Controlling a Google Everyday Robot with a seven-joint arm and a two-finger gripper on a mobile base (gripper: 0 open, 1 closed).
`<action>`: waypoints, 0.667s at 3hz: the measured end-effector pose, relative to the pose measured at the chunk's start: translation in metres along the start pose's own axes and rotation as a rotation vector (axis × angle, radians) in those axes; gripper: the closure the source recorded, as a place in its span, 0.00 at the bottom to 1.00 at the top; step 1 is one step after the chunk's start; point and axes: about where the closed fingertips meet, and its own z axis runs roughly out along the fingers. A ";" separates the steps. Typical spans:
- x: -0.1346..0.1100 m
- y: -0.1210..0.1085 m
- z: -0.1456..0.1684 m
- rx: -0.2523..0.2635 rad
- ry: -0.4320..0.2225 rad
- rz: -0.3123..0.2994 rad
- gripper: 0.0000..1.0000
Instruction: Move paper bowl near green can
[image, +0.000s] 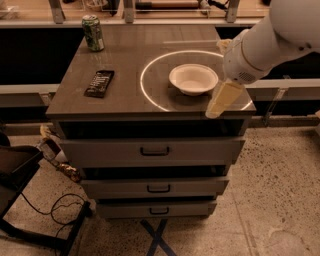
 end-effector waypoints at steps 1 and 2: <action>0.008 -0.010 0.024 0.001 -0.001 0.005 0.00; 0.016 -0.017 0.046 -0.013 0.002 0.010 0.16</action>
Offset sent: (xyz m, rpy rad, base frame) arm 0.0638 -0.0094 -0.0555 0.0065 0.0375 -0.0077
